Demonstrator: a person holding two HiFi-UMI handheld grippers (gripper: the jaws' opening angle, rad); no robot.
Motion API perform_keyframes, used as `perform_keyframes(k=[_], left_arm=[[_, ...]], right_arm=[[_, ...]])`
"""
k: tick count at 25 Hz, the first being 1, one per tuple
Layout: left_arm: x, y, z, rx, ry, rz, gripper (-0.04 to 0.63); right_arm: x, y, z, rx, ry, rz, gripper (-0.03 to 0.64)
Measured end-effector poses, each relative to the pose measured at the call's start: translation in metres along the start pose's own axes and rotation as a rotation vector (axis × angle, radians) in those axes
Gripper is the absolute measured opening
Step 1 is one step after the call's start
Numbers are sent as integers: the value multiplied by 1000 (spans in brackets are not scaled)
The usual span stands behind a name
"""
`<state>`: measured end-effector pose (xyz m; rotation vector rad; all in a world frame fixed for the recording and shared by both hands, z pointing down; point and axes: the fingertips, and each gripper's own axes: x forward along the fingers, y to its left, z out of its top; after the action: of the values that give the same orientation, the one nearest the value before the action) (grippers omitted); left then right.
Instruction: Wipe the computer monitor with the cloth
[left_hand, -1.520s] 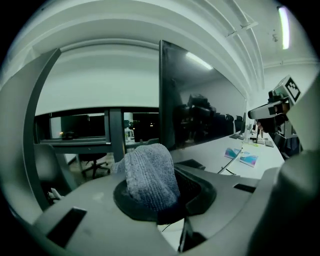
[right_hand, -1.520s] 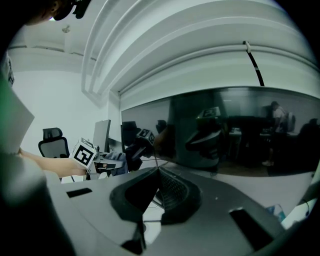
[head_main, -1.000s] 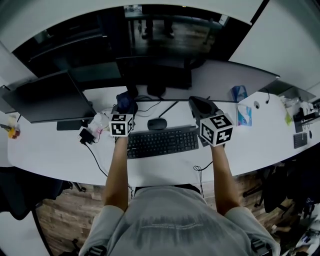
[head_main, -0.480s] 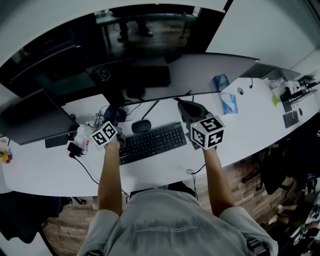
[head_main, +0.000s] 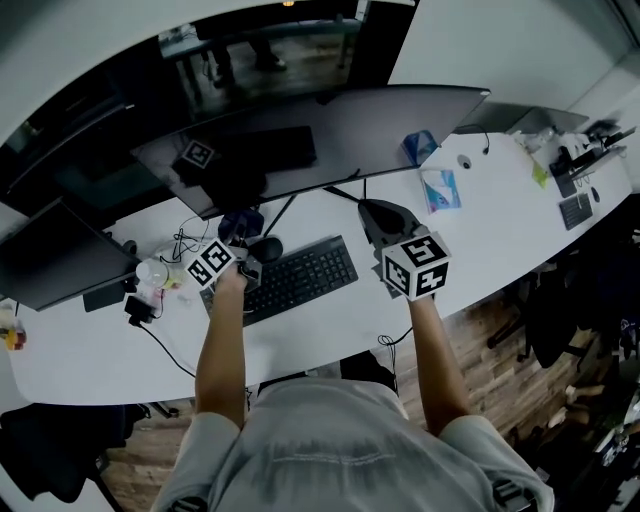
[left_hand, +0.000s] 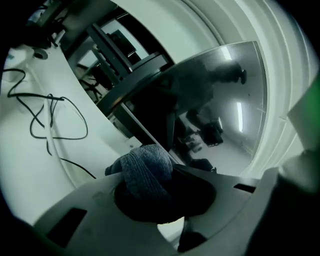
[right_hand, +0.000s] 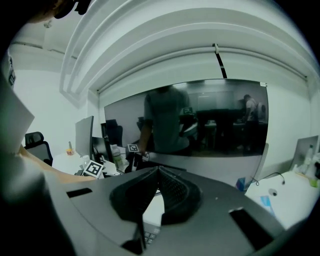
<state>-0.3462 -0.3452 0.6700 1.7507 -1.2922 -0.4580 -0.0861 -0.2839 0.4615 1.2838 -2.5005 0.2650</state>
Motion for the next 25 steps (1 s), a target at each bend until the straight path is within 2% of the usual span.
perform_keyframes(k=[4,11,16,22,25], left_arm=[[19,-19,-25,-13,22,-41,67],[57,-55,-64,-27,50,-48,67],[90,-91,-97,-12,108,-96,68],[124,-126,-132,-41,155,-174,69],[143,-146,-153,-22,195,-208,69]], right_arm=[[-23,-27,-10,24,-4,-41,2],[-58,-78,-20,37,-4,-77,2],[-76,-111,-39,60,17,-97,2],[-91,-141,-57,87,25,-142,2],[-103,-158,-67,101,32,-171,2]])
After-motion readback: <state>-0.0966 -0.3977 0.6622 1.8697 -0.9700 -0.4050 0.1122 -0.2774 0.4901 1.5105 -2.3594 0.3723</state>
